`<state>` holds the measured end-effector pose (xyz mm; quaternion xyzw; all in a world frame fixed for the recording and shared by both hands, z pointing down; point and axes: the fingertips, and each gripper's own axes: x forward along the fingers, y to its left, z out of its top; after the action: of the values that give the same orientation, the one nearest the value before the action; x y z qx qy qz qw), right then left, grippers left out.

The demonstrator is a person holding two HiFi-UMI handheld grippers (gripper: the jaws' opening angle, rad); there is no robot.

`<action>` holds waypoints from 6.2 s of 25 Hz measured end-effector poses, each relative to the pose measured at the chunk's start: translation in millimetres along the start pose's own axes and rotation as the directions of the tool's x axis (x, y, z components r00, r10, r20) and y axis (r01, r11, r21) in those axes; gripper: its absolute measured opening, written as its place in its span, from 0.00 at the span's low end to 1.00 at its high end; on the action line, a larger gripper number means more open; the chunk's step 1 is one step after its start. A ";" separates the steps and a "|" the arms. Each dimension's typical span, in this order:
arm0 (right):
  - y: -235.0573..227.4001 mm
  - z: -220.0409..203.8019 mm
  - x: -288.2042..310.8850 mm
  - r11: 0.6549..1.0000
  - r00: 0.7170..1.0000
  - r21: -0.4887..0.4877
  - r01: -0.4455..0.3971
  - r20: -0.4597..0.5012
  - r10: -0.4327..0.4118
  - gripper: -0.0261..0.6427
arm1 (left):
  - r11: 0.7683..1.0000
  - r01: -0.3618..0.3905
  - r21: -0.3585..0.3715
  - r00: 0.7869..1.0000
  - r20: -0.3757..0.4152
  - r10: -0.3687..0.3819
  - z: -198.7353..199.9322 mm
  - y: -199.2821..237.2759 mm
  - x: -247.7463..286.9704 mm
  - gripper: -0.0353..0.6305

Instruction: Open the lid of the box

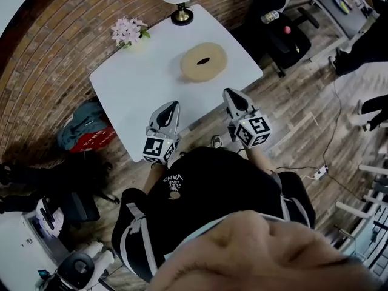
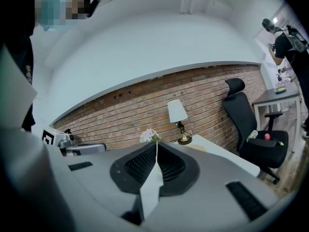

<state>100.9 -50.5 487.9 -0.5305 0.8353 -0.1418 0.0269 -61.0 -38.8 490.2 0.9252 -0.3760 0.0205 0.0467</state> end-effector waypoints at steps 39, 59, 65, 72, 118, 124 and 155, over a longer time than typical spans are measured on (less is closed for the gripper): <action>-54.2 -16.2 91.6 0.949 0.948 -0.161 -0.271 -0.216 0.234 0.05 | 0.991 -0.111 -0.080 0.978 -0.186 0.094 -95.4 70.0 83.4 0.07; -46.0 -72.8 155.2 0.801 0.758 -0.263 -0.538 -0.567 0.323 0.27 | 0.992 0.051 -0.114 0.937 -0.338 -0.087 -155.7 81.4 125.1 0.41; -40.3 -98.8 161.7 0.645 0.635 -0.343 -0.683 -0.716 0.291 0.40 | 0.991 0.076 -0.111 0.924 -0.365 -0.111 -164.3 86.5 137.0 0.43; -41.8 -112.3 174.8 0.523 0.505 -0.331 -0.785 -0.832 0.231 0.49 | 0.988 0.107 -0.112 0.911 -0.387 -0.143 -173.3 92.7 148.9 0.45; -47.7 -164.4 176.8 0.295 0.277 -0.279 -0.914 -0.960 -0.049 0.54 | 0.984 0.097 -0.151 0.898 -0.412 -0.152 -194.0 97.0 173.2 0.40; -41.9 -143.6 185.4 0.400 0.328 -0.287 -0.870 -0.944 0.035 0.54 | 0.983 0.089 -0.163 0.895 -0.420 -0.151 -193.4 95.3 172.4 0.40; -64.1 -64.0 184.7 0.821 0.723 -0.286 -0.494 -0.660 0.205 0.54 | 0.982 0.005 -0.188 0.926 -0.370 -0.075 -163.4 84.1 143.6 0.39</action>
<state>64.2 -227.7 585.7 -0.2762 0.8955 -0.1010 -0.3340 -17.3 -181.8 669.3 0.9034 -0.3413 0.1615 0.2033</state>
